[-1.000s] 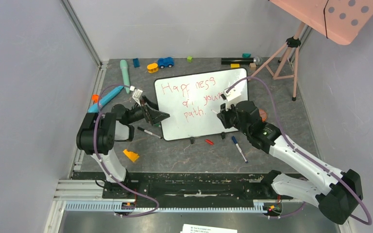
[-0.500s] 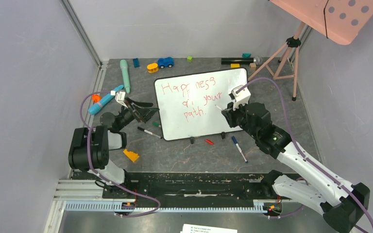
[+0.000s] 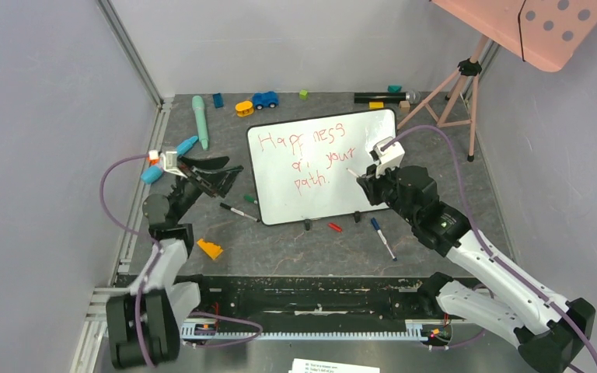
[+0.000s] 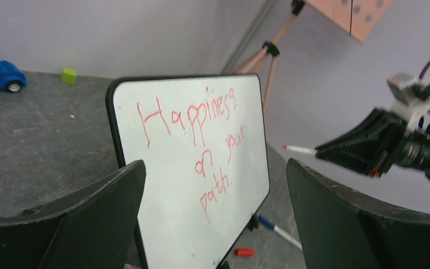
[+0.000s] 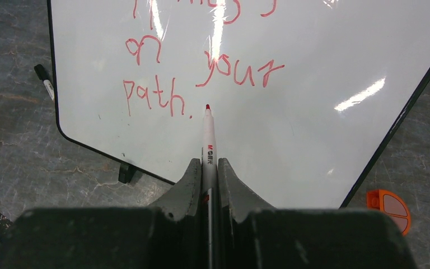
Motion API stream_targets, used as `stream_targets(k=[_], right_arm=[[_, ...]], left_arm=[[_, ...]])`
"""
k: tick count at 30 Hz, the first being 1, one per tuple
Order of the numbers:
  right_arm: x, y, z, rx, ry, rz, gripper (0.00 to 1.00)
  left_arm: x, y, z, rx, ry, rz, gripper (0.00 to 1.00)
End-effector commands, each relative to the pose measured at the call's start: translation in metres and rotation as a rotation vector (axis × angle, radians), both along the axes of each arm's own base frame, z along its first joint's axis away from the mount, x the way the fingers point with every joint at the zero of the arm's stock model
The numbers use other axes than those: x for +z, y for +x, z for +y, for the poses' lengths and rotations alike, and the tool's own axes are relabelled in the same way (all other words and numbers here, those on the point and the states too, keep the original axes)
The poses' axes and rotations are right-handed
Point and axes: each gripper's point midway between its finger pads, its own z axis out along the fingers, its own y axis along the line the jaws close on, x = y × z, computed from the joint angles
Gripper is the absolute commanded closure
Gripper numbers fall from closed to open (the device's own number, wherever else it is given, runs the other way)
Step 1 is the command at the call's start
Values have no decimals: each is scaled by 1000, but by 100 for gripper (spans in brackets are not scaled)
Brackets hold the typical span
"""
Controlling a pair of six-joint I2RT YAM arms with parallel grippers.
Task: Write a sentence on the whiteboard
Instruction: Pick up the pen cap from the center of the board.
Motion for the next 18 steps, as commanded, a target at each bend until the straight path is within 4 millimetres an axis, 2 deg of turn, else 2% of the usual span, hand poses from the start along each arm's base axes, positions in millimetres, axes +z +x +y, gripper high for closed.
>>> stream_targets(k=[1, 3, 5, 6, 9, 12, 13, 15, 16, 18], right_arm=[[22, 1, -3, -11, 36, -56, 100], [24, 0, -3, -13, 40, -60, 100], [26, 0, -4, -12, 42, -62, 100], [27, -1, -4, -10, 42, -62, 100], [30, -3, -4, -4, 40, -57, 100], [30, -6, -5, 5, 31, -45, 100], [29, -8, -6, 3, 27, -40, 100], [28, -12, -11, -5, 22, -36, 100], [27, -14, -14, -14, 22, -34, 100], [24, -18, -20, -25, 20, -26, 100]], left_arm=[[-2, 9, 44, 347, -43, 142, 0], [-11, 7, 73, 538, -101, 225, 0], [-33, -3, 100, 716, -158, 379, 0], [-29, -8, 103, 740, -154, 364, 0], [-21, -15, 95, 692, -208, 316, 0], [-42, -15, 90, 642, -426, 393, 0], [-44, -15, 83, 594, -449, 372, 0], [-38, -16, 67, 500, -384, 339, 0], [-47, -16, 62, 487, -330, 419, 0], [-51, -17, 60, 505, -250, 547, 0]])
